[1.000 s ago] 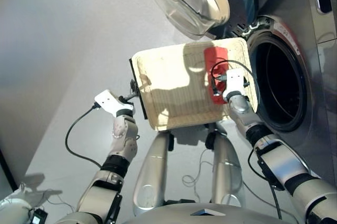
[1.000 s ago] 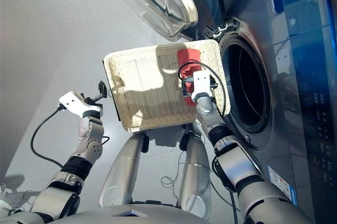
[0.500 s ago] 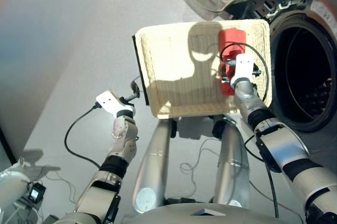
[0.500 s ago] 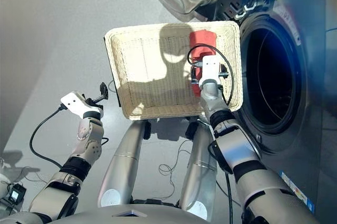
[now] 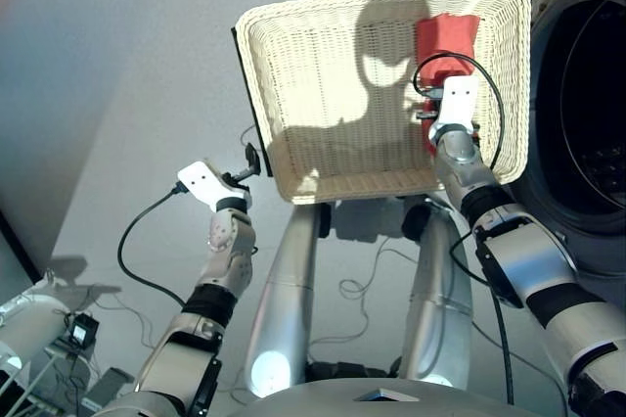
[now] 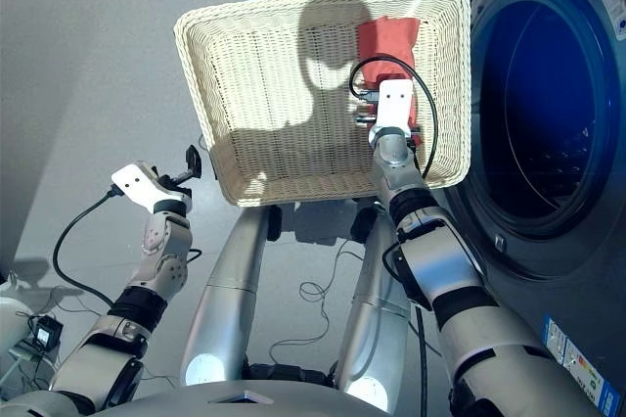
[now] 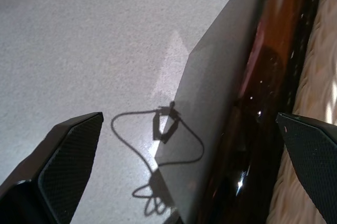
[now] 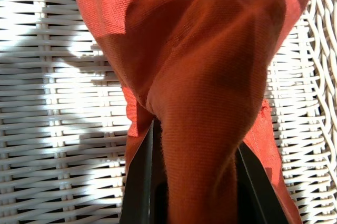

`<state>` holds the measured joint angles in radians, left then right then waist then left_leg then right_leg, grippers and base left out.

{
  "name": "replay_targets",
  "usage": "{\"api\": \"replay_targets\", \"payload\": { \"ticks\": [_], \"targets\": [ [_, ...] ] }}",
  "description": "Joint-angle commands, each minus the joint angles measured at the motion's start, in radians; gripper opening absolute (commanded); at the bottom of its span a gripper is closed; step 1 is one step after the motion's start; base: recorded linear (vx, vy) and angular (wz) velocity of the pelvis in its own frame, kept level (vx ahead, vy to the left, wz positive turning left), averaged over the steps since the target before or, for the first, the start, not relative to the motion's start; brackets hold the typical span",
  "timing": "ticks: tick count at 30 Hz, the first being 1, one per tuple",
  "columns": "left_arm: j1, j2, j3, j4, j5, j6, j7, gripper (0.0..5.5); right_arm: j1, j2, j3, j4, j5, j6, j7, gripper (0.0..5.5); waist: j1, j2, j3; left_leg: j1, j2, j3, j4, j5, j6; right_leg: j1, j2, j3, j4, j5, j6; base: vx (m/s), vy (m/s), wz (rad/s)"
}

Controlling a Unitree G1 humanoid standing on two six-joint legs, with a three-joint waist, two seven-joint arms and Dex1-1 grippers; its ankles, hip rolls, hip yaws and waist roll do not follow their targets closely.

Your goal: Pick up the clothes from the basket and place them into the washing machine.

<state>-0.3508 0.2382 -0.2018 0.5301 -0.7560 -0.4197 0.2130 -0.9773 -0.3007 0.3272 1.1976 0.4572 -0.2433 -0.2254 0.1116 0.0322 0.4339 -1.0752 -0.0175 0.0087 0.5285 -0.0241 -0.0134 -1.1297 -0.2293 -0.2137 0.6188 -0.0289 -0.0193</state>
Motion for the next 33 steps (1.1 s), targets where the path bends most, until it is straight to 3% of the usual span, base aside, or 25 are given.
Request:
{"api": "replay_targets", "payload": {
  "ticks": [1, 6, 12, 16, 21, 24, 33],
  "targets": [
    [0.033, 0.01, 0.022, -0.05, 0.025, -0.034, 0.009, 5.5, 0.051, 0.001, 0.014, -0.025, 0.035, -0.033, 0.004, 0.0, 0.005, 0.04, -0.072, 0.048, -0.022, 0.04, -0.075, -0.03, 0.04, 0.067, 0.034, 0.008, -0.008, -0.036, 0.068, 0.0, 0.0, 0.0],
    [0.036, -0.005, 0.038, -0.028, 0.032, -0.049, 0.013, 5.5, 0.146, 0.015, -0.007, -0.165, -0.002, -0.074, -0.049, 0.0, -0.011, 0.026, -0.09, 0.138, -0.016, 0.042, -0.161, -0.011, 0.032, 0.155, 0.045, -0.006, -0.095, -0.013, 0.077, 0.0, 0.0, 0.0],
    [0.045, -0.026, 0.049, 0.003, 0.038, -0.065, 0.021, 5.5, 0.292, 0.046, -0.11, -0.303, 0.075, -0.148, -0.085, 0.0, -0.034, 0.022, -0.104, 0.25, -0.014, 0.041, -0.25, 0.014, 0.02, 0.267, 0.056, -0.015, -0.193, 0.016, 0.088, 0.0, 0.0, 0.0],
    [0.075, -0.046, 0.055, 0.017, 0.045, -0.083, 0.03, 5.5, 0.389, 0.047, -0.183, -0.4, -0.015, -0.194, -0.197, 0.0, -0.051, 0.028, -0.119, 0.351, -0.016, 0.045, -0.321, 0.034, 0.012, 0.361, 0.065, -0.017, -0.28, 0.043, 0.097, 0.0, 0.0, 0.0],
    [0.087, -0.051, 0.056, 0.03, 0.063, -0.096, 0.048, 5.5, 0.425, 0.036, -0.215, -0.448, -0.181, -0.183, -0.345, 0.0, -0.062, 0.033, -0.122, 0.404, -0.018, 0.056, -0.36, 0.047, 0.008, 0.411, 0.071, -0.007, -0.334, 0.067, 0.104, 0.0, 0.0, 0.0],
    [0.089, -0.047, 0.049, 0.023, 0.069, -0.107, 0.058, 5.5, 0.411, 0.017, -0.254, -0.426, -0.271, -0.167, -0.455, 0.0, -0.067, 0.039, -0.12, 0.394, -0.023, 0.065, -0.342, 0.041, 0.014, 0.402, 0.073, 0.007, -0.331, 0.072, 0.102, -0.036, 0.032, -0.063],
    [0.127, -0.004, 0.037, -0.023, 0.028, -0.1, 0.03, 5.5, 0.179, -0.194, -0.396, -0.245, -0.331, -0.04, -0.689, 0.0, -0.061, 0.084, -0.106, 0.279, -0.032, 0.095, -0.272, 0.019, 0.023, 0.275, 0.066, 0.071, -0.279, 0.082, 0.098, -0.043, 0.051, -0.083]
  ]
}}
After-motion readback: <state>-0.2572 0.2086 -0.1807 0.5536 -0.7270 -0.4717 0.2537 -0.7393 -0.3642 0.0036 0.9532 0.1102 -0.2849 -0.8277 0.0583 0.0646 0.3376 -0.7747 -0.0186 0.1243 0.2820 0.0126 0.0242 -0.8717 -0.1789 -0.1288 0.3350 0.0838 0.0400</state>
